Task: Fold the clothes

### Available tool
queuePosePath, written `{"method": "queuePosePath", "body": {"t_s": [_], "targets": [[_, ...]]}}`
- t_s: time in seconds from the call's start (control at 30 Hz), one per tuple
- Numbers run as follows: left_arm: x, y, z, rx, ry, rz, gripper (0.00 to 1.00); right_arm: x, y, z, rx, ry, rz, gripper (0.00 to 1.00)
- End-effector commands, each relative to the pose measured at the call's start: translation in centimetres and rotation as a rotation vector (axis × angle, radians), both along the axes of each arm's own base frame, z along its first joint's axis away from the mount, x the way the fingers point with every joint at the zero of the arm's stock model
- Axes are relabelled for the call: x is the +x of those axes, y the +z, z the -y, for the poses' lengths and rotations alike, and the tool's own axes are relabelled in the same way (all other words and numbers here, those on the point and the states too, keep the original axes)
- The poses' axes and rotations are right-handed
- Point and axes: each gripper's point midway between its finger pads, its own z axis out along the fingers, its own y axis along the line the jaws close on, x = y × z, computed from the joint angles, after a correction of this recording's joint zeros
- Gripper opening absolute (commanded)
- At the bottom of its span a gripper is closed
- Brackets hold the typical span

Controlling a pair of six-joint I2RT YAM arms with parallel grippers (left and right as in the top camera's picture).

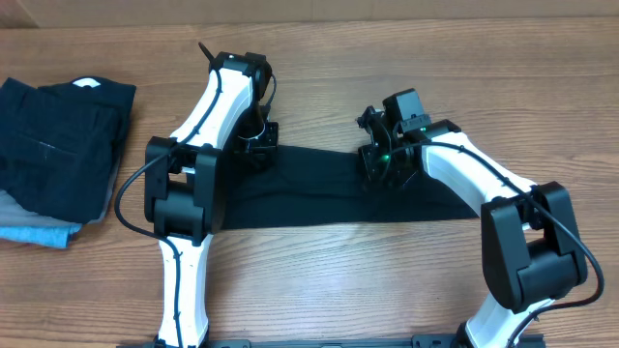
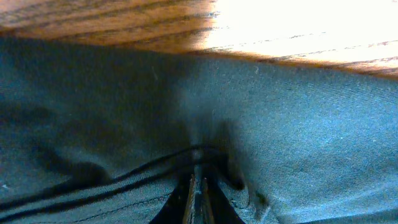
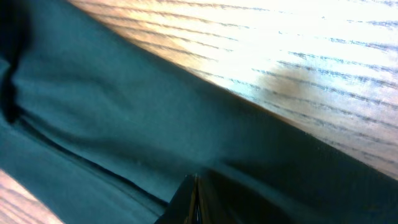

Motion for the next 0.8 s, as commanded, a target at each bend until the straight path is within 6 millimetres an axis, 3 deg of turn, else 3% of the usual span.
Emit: {"method": "queuePosePath", "body": {"t_s": [0.0,0.17,0.47,0.5,0.63,0.77], "targets": [[0.1,1.0,0.4,-0.017,-0.021,0.029,0.11,-0.6,-0.7,0.0,0.001,0.011,0.002,0.04],[0.2,0.9,0.4,-0.018,-0.021,0.031,0.12,-3.3,-1.5,-0.4,0.045,0.026,-0.107,0.04],[0.5,0.9,0.4,-0.013,-0.023,0.043,0.14,-10.0,-2.0,1.5,-0.031,0.016,-0.405,0.04],[0.5,0.9,0.4,-0.013,-0.023,0.043,0.14,-9.9,-1.9,1.5,-0.030,0.017,-0.401,0.04],[0.5,0.9,0.4,-0.014,-0.026,0.044,0.15,-5.9,2.8,-0.9,0.083,0.042,-0.249,0.04],[0.6,0.8,0.4,-0.016,-0.026,0.050,0.17,-3.0,1.3,-0.3,-0.004,0.058,-0.074,0.04]]}}
